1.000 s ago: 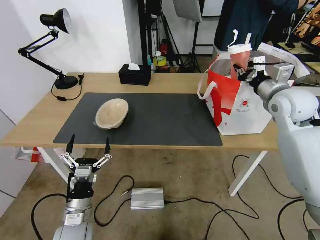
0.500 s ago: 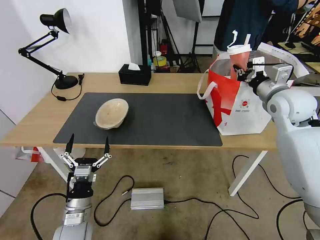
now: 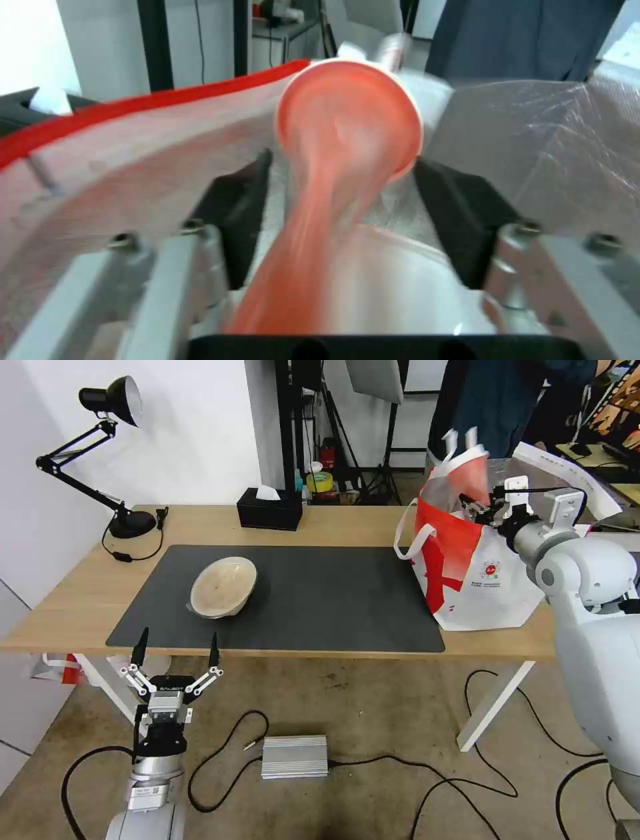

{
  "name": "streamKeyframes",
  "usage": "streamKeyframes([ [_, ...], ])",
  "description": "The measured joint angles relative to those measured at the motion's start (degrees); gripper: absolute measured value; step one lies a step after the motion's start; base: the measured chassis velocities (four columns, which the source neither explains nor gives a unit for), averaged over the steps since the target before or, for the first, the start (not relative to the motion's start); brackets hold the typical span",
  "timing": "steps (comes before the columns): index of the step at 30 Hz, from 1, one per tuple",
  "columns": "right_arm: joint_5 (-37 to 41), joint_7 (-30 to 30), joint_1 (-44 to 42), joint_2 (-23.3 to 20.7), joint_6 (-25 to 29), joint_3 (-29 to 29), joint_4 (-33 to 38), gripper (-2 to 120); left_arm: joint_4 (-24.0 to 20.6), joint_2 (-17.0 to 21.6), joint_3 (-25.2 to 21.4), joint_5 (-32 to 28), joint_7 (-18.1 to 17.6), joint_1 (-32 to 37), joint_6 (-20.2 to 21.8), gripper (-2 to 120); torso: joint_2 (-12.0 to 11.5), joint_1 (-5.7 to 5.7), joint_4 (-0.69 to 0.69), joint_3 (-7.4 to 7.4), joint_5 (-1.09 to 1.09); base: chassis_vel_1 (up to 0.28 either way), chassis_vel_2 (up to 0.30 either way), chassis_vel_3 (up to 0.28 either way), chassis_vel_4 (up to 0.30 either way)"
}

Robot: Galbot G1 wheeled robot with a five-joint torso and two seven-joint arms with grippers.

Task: Pick up the trash from the table and place it into the takeout bag.

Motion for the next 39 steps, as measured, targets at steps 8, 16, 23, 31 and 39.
streamKeyframes([
  [8,0.24,0.32,-0.58,-0.48,0.72,0.18,0.69,85,-0.43,0.0,0.19,0.13,0.05,0.44,-0.05,100,0.0,0.0,0.0,-0.01,-0.01,0.0,0.0,0.0,0.0],
  [16,0.29,0.37,-0.96,-0.68,1.22,0.32,1.16,100,-0.82,0.0,0.23,0.21,0.09,0.82,-0.14,100,0.0,0.0,0.0,-0.01,-0.01,0.0,0.0,0.0,0.0],
  [23,0.42,0.34,-1.41,-0.86,1.6,0.6,1.86,100,-0.96,0.0,0.28,0.33,0.12,0.95,-0.2,100,0.01,0.0,0.0,-0.01,-0.01,0.0,0.0,0.0,0.0],
  [31,0.59,0.36,-2.73,-0.98,3.82,1.14,3.42,100,-0.96,0.0,0.38,0.48,0.15,0.96,-0.28,100,0.01,-0.01,0.0,-0.01,-0.02,0.0,0.0,0.0,0.0],
  [39,0.58,1.34,-4.01,-1.0,8.9,1.14,5.64,100,-0.99,0.0,0.41,0.53,0.17,0.99,-0.29,100,0.02,-0.01,0.0,-0.01,-0.01,0.0,0.0,0.0,0.0],
])
